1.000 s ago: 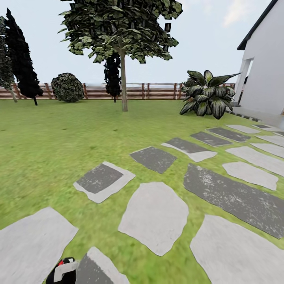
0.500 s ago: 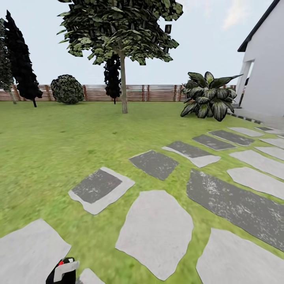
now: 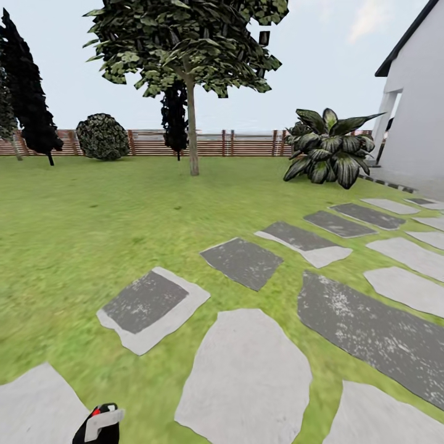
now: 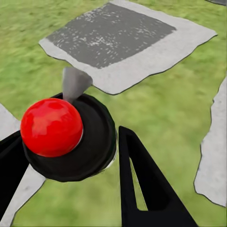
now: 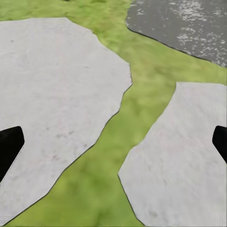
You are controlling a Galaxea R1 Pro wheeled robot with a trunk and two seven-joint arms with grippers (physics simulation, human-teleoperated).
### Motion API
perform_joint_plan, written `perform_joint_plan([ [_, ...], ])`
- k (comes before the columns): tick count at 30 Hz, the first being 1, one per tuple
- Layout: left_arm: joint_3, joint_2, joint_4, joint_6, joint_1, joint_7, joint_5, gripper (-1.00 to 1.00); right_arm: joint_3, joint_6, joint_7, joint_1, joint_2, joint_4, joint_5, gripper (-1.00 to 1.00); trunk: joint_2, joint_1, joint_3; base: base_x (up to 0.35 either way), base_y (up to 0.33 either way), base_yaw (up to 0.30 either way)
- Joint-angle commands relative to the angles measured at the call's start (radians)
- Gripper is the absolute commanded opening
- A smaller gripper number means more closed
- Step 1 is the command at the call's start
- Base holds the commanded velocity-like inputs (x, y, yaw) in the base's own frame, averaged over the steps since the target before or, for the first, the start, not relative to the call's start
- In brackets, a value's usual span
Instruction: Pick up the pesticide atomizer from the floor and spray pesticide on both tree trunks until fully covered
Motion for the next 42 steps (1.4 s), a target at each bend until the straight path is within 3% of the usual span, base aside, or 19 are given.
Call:
perform_joint_plan([
  [1, 0.001, 0.000, 0.001, -0.003, -0.001, 0.003, -0.004, -1.00, -0.001, -0.003, 0.002, 0.000, 0.000, 0.001, -0.003, 1.00, 0.000, 0.000, -0.001, 0.340, 0.000, 0.000],
  [42, 0.001, 0.000, 0.004, -0.003, -0.001, 0.003, -0.004, -1.00, -0.001, -0.003, 0.002, 0.000, 0.000, 0.001, -0.003, 1.00, 0.000, 0.000, -0.001, 0.340, 0.000, 0.000],
])
